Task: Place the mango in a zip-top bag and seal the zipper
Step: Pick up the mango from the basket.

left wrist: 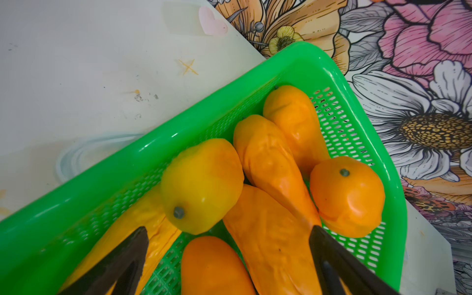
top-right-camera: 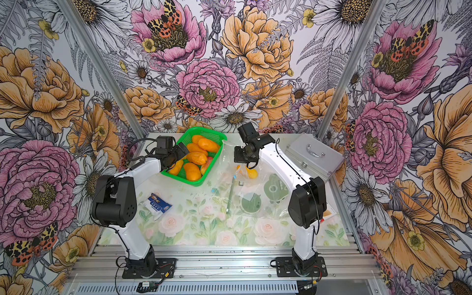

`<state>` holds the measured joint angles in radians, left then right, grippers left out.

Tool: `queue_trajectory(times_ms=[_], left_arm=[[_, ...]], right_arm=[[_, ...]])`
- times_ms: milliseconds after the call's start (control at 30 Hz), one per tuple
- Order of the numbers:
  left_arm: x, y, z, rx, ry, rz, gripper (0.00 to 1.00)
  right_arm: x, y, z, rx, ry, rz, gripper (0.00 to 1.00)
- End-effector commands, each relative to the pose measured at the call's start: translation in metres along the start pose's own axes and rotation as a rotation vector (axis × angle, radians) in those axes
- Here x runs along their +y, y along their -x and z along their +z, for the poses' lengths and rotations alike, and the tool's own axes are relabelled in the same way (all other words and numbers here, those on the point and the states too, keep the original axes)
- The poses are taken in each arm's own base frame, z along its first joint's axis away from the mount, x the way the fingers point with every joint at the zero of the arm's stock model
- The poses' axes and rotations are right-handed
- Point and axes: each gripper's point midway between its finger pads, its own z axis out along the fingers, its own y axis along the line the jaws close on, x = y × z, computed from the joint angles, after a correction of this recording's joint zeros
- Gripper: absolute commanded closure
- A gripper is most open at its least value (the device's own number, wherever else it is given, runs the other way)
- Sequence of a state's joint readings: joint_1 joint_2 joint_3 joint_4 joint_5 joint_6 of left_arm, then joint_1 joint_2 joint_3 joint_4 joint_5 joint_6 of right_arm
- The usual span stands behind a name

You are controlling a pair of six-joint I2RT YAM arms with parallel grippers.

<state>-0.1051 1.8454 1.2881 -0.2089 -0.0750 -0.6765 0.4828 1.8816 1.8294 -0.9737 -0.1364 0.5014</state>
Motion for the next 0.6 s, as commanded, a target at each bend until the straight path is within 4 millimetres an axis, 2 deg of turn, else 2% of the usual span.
queue_trajectory(times_ms=[0,267,567], left_arm=[[0.007,0.011,0.01,-0.027,0.025,-0.053,0.03],[0.015,0.017,0.024,-0.051,0.06,-0.102,0.13],[0.01,0.025,0.032,-0.062,0.048,-0.119,0.19]], right_arm=[[0.003,0.01,0.006,-0.018,0.019,0.012,1.0],[0.004,0.01,0.012,-0.004,0.024,0.011,1.0],[0.005,0.009,0.012,-0.003,0.029,0.007,1.0]])
